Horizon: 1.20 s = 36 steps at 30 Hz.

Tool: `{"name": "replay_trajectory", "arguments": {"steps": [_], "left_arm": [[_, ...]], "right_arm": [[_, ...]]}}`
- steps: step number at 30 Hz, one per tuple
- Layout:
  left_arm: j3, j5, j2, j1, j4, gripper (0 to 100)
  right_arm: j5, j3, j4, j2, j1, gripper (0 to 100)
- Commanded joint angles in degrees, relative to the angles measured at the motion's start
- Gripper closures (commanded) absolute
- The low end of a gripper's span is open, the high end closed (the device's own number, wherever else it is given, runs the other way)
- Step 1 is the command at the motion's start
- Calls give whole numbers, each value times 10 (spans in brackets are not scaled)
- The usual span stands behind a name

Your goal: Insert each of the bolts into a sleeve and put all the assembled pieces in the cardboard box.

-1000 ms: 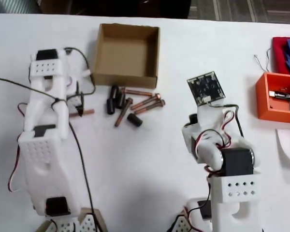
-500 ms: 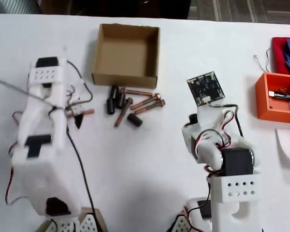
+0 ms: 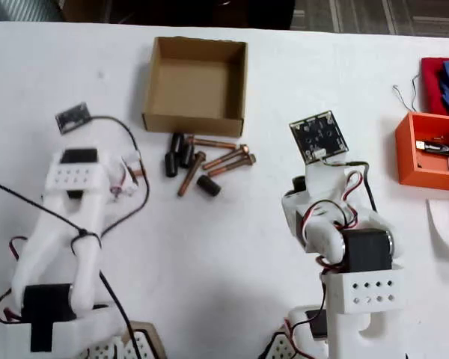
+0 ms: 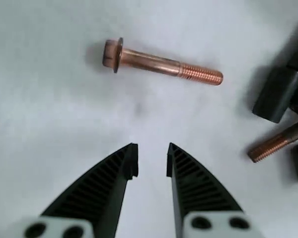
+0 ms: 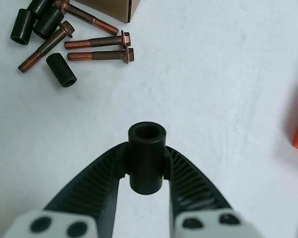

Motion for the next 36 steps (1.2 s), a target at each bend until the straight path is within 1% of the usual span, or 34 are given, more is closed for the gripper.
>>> {"name": "replay_trajectory", "arguments": {"steps": [1, 3, 5, 8, 11, 12, 13, 15, 18, 27, 32, 33, 35, 36], "left_arm": [[28, 4, -29, 11, -47, 880], [27, 20, -29, 14, -55, 880], [27, 86, -28, 9, -69, 880], [32, 236, -24, -3, -122, 880], [54, 399, -17, -25, -219, 880], [63, 439, -11, -28, -256, 880], [72, 461, -5, -29, -291, 880], [86, 480, 12, -28, -335, 880], [80, 484, 50, -27, -359, 880], [13, 485, 180, -31, -354, 880], [-7, 484, 200, -30, -354, 884], [-7, 484, 200, -29, -354, 892], [-8, 483, 199, -30, -354, 972], [-8, 483, 199, -31, -354, 980]], "right_arm": [[1, -19, -5, -5, 5, 978], [0, -1, -17, -5, 5, 978], [3, 18, -27, -5, 5, 978], [4, 25, -29, -5, 5, 978], [4, 24, -42, -4, 4, 978], [4, 24, -44, -4, 4, 978], [4, 24, -44, -4, 4, 978], [4, 24, -44, -4, 2, 978], [4, 24, -42, -4, 1, 978], [4, 25, -41, -4, 2, 978], [4, 25, -41, -4, 2, 978], [4, 25, -41, -4, 2, 978], [4, 25, -41, -4, 2, 978], [4, 25, -41, -4, 2, 978]]}}
